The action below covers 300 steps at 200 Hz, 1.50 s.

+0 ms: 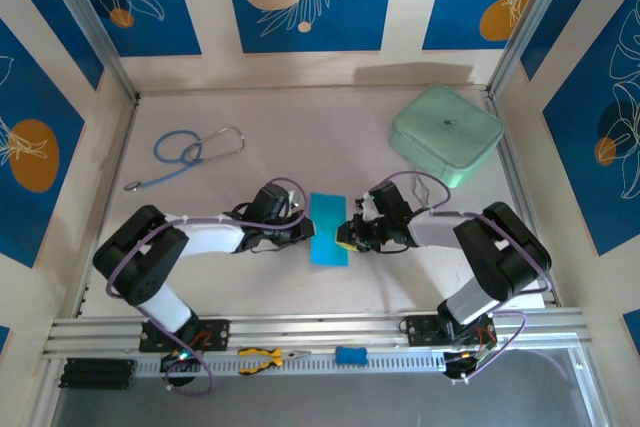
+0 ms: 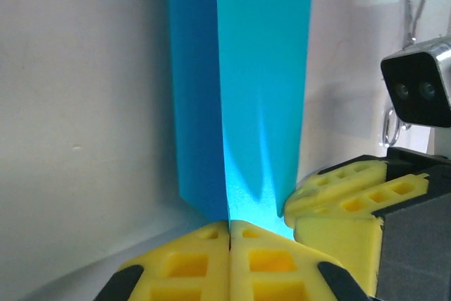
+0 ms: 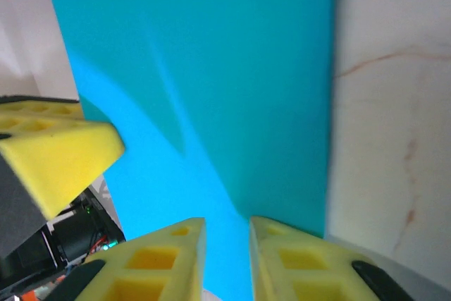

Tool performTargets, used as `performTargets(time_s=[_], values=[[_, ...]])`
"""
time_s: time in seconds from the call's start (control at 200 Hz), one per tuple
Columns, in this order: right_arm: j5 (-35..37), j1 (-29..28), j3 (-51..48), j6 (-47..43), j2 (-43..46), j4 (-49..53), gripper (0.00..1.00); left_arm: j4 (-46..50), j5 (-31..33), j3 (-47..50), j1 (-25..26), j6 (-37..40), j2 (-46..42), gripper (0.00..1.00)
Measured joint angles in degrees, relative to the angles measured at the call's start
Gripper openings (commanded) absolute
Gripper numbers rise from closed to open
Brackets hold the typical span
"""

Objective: Fold a paper plane with a square sheet of paper (pick it up from the middle)
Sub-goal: Fold the paper at the center of the table.

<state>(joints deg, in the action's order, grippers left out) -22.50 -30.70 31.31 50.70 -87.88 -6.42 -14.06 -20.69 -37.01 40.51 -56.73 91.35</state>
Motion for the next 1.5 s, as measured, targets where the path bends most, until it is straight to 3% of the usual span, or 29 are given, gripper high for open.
performTargets(time_s=[0.065, 0.195, 0.35, 0.48, 0.55, 0.745, 1.01, 1.5], values=[[1.68, -1.09, -0.11, -1.18, 3.48, 0.96, 0.43, 1.27, 0.15, -0.15, -0.02, -0.37, -1.33, 0.03], [7.43, -5.07, 0.26, -4.72, 11.21, 4.59, 0.45, 8.50, 0.13, -3.04, -0.11, -0.39, -2.99, 0.03], [21.16, -14.84, 1.81, -11.82, 15.93, 7.87, 0.45, 16.04, 0.13, -7.63, -0.55, -0.24, -3.34, 0.03], [32.15, -24.72, 0.35, -20.39, 17.59, 5.31, 0.48, 18.67, 0.13, -7.80, -1.11, -0.48, -3.43, 0.03], [36.24, -28.63, -1.14, -25.14, 17.70, 2.95, 0.59, 19.26, 0.11, -7.80, -1.31, -0.70, -3.43, 0.03], [45.42, -36.68, -3.39, -37.99, 14.60, -3.82, 0.60, 19.54, -0.17, -7.80, -1.42, -0.90, -3.43, 0.03], [55.01, -41.46, -1.25, -48.52, 5.16, -10.19, 0.59, 19.50, -0.55, -7.80, -1.55, -1.46, -3.45, 0.02], [62.53, -42.80, -0.57, -49.75, 2.05, -12.35, 0.34, 19.50, -0.50, -7.80, -1.62, -1.49, -3.45, 0.03]])
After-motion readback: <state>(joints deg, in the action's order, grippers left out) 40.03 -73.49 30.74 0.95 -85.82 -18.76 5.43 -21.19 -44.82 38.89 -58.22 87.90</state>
